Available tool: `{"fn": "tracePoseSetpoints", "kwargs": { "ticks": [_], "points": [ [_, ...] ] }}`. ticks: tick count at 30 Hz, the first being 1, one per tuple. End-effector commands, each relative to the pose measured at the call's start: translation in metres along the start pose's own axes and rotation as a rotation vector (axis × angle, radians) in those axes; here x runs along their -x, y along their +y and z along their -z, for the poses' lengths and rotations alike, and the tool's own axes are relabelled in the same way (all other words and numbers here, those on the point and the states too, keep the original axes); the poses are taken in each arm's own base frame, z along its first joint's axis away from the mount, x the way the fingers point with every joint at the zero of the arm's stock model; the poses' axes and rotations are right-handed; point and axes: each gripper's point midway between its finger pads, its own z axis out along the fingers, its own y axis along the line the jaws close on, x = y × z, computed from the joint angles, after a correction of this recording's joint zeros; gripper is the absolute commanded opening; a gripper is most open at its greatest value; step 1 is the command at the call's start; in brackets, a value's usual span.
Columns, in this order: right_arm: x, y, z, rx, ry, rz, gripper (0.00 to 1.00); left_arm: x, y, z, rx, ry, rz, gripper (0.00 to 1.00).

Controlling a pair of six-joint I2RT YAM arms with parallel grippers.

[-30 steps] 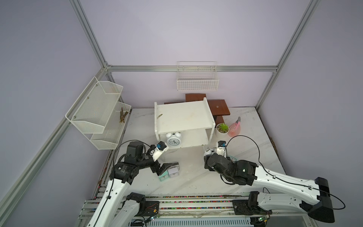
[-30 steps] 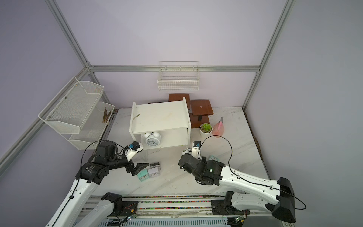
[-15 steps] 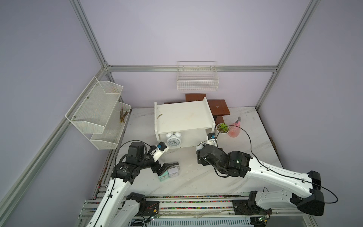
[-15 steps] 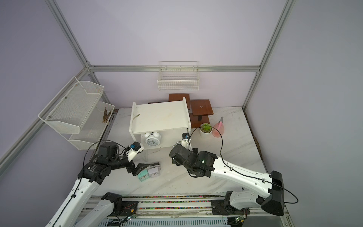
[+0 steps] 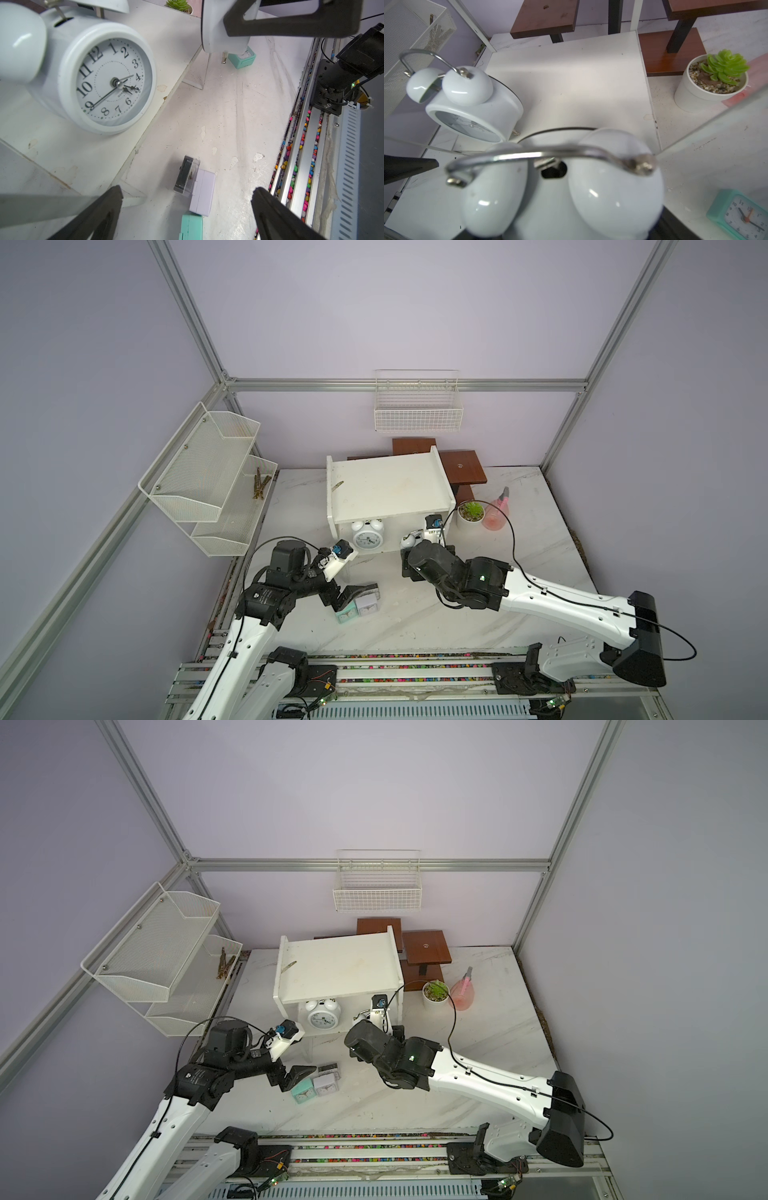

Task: Place the alarm clocks on the shelf by style
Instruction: Place the alarm on the shelf.

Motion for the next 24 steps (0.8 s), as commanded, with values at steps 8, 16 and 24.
{"fn": "tracePoseSetpoints", "kwargs": {
  "ticks": [8, 16, 24],
  "points": [
    [0.025, 0.009, -0.013, -0.031, -0.122, -0.052, 0.48, 0.004, -0.002, 0.0, -0.004, -0.029, -0.004, 1.0],
    [0.03, 0.008, -0.025, -0.059, -0.148, -0.081, 0.48, 0.004, -0.003, 0.001, -0.005, -0.03, -0.006, 1.0],
    [0.036, 0.011, -0.029, -0.045, -0.172, -0.092, 0.49, 0.003, -0.003, 0.001, -0.006, -0.027, -0.005, 1.0]
  ]
}}
